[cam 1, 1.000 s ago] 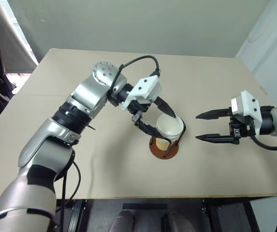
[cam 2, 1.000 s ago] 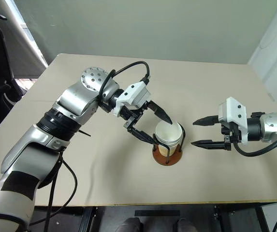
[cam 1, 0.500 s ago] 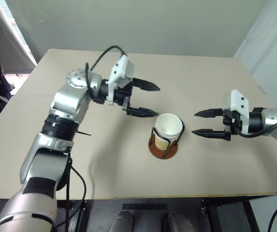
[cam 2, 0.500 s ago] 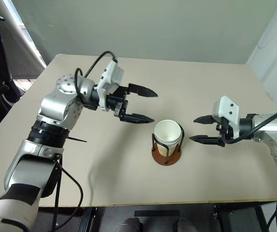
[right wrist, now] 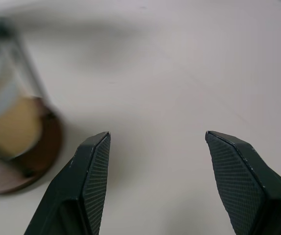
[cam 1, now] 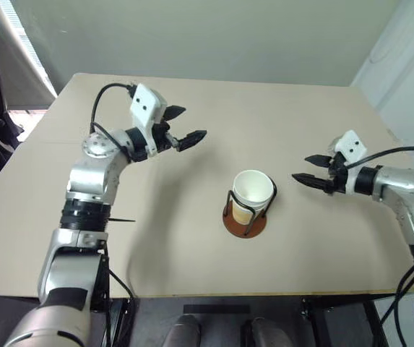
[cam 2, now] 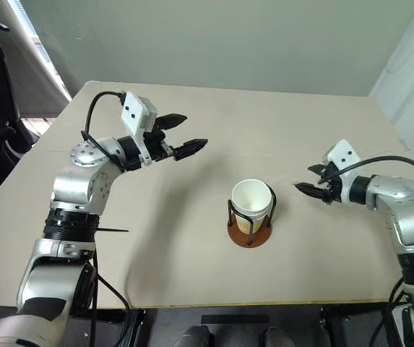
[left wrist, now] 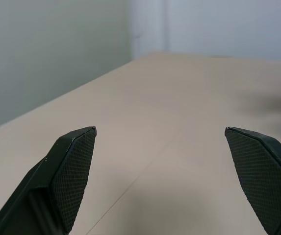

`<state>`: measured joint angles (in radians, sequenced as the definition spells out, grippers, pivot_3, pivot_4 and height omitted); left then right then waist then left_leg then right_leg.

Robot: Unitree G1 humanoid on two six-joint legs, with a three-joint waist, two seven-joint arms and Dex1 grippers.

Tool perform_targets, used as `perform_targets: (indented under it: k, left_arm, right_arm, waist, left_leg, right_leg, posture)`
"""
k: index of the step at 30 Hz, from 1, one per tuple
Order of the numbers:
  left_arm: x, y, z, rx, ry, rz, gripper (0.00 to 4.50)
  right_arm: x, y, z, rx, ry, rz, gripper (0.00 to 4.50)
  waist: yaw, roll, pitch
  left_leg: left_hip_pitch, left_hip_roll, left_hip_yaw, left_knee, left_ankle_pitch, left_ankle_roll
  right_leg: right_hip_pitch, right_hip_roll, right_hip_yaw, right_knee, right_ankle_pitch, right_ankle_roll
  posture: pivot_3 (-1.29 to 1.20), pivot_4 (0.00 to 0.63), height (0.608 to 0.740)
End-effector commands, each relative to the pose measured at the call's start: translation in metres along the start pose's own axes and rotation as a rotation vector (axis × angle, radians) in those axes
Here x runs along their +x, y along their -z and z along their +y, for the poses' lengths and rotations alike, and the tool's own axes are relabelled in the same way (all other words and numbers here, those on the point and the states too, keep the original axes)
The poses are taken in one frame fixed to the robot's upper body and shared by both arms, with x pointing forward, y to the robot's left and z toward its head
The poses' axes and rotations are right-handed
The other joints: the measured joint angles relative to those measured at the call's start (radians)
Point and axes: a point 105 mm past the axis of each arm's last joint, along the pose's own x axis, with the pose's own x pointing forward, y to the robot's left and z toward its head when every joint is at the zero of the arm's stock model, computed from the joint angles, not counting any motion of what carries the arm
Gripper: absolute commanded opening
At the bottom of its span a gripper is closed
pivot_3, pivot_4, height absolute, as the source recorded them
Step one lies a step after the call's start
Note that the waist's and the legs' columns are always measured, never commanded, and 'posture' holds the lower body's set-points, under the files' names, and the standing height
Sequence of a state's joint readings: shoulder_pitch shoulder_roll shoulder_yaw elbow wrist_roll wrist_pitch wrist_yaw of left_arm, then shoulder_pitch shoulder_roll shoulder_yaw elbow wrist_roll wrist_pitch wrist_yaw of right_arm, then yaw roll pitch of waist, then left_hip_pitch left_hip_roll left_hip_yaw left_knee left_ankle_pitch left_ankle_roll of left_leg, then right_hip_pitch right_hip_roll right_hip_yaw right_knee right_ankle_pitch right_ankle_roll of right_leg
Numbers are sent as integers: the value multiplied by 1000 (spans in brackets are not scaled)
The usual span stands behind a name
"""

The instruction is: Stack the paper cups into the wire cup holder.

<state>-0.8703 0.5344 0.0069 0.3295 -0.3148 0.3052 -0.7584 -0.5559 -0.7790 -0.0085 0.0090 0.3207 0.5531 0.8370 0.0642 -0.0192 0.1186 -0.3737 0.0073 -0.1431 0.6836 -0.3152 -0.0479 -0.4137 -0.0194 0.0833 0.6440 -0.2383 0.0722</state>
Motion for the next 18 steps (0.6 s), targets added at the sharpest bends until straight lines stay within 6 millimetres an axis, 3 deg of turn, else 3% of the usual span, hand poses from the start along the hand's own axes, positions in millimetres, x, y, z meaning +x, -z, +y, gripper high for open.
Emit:
perform_targets:
  k: [1, 7, 13, 18]
  left_arm:
    - [-3, -5, 19, -10, -151, -26, 4492]
    - [-8, 11, 45, -68, -409, -17, 4492]
    - [-15, 30, 52, -151, -534, 2, 4492]
    - [-14, 37, 46, -165, -541, 9, 4492]
  right_arm:
    - [-1, -11, -21, -29, 140, -55, 3100]
    - [2, -1, -60, 98, 455, -124, 3100]
    - [-3, 13, -82, 260, 655, -171, 3100]
    - [-7, 13, -90, 376, 759, -259, 3100]
  waist:
    - [0, 0, 0]
    - [1, 0, 0]
    - [3, 0, 0]
    - [3, 0, 0]
  left_leg:
    - [0, 0, 0, 0, 0, 0]
    - [1, -1, 2, -1, 0, 0]
    - [1, -1, 4, -2, 0, 0]
    - [1, -1, 8, -3, 0, 0]
  right_leg:
    - [0, 0, 0, 0, 0, 0]
    - [-2, 0, 0, 0, 0, 0]
    - [-3, -1, 0, 1, 0, -1]
    - [-6, -1, -1, 1, 0, -1]
  posture:
    - [0, 150, 740]
    - [0, 150, 740]
    - [0, 150, 740]
    - [0, 150, 740]
